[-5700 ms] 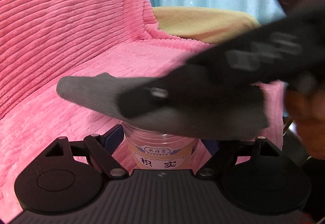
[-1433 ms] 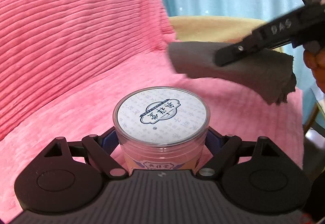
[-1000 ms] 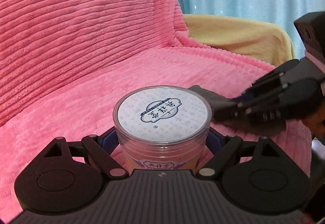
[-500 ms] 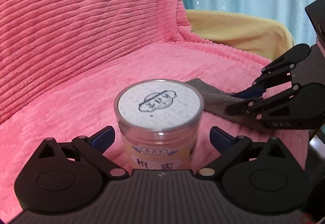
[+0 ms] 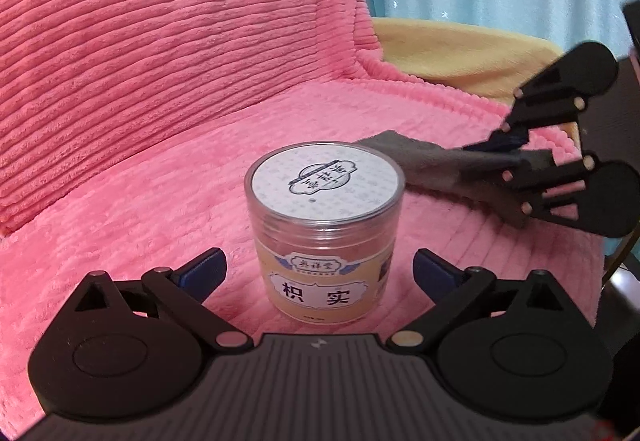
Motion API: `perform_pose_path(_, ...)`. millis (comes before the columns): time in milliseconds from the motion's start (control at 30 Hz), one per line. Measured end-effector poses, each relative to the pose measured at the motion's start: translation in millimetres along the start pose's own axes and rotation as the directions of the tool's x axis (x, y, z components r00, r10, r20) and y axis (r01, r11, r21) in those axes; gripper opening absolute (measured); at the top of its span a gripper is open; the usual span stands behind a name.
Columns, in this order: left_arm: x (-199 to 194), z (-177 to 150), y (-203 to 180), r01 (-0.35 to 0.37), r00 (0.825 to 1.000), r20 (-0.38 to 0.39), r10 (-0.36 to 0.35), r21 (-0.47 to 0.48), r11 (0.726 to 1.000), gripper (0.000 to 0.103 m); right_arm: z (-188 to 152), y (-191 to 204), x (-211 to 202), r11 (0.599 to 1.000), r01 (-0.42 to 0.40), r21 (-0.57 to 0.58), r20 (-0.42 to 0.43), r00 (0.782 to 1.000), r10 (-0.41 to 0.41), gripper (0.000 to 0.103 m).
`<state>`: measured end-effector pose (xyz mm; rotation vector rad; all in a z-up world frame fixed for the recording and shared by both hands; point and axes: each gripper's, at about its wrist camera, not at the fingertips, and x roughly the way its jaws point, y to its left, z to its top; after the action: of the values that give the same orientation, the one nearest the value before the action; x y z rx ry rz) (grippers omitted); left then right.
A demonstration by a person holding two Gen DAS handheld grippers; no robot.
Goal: Clean container
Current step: 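Set the jar upright on the blanket with the left gripper while the right gripper lays down the cloth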
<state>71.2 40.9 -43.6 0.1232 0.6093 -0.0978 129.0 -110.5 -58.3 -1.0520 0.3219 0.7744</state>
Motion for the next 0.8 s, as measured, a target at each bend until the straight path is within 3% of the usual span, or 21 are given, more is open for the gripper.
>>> perform_pose_path(167,5.2,-4.4,0.0,0.014,1.0,-0.009,-0.014,-0.004,1.0,0.1,-7.9,1.9,4.3,0.987,-0.06,0.146,-0.025,0.998,0.064,0.01)
perform_pose_path(300,1.8,-4.3,0.3,0.023,1.0,0.004,-0.023,-0.004,1.0,0.1,-5.3,-8.5,4.5,0.944,-0.067,0.324,-0.054,0.995,0.089,0.011)
perform_pose_path(367,-0.9,-4.0,1.6,0.027,1.0,0.011,-0.027,-0.011,1.0,0.1,-3.8,-8.3,7.1,0.935,-0.084,0.344,-0.087,0.989,0.121,0.011)
perform_pose_path(467,-4.5,-4.1,2.9,0.027,1.0,0.017,-0.027,-0.013,1.0,0.1,1.7,-0.7,7.2,0.971,-0.076,0.228,-0.12,0.987,0.105,0.008)
perform_pose_path(533,-5.8,-4.2,4.4,0.026,1.0,0.018,-0.026,-0.015,1.0,0.1,2.9,8.6,6.6,0.998,-0.044,0.049,-0.103,0.994,0.049,0.008)
perform_pose_path(667,-5.8,-5.8,7.9,0.024,1.0,0.017,-0.023,-0.03,0.999,0.1,-12.1,24.9,7.7,0.98,-0.014,-0.199,-0.044,0.999,0.005,0.008)
perform_pose_path(733,-5.5,-6.3,9.0,0.023,1.0,0.015,-0.023,-0.035,0.999,0.1,-16.3,25.4,7.4,0.986,-0.009,-0.167,-0.033,0.999,0.003,0.009)
perform_pose_path(800,-5.6,-5.7,9.5,0.022,1.0,0.016,-0.022,-0.035,0.999,0.1,-15.0,20.0,6.3,0.998,-0.02,-0.055,-0.042,0.999,0.018,0.011)
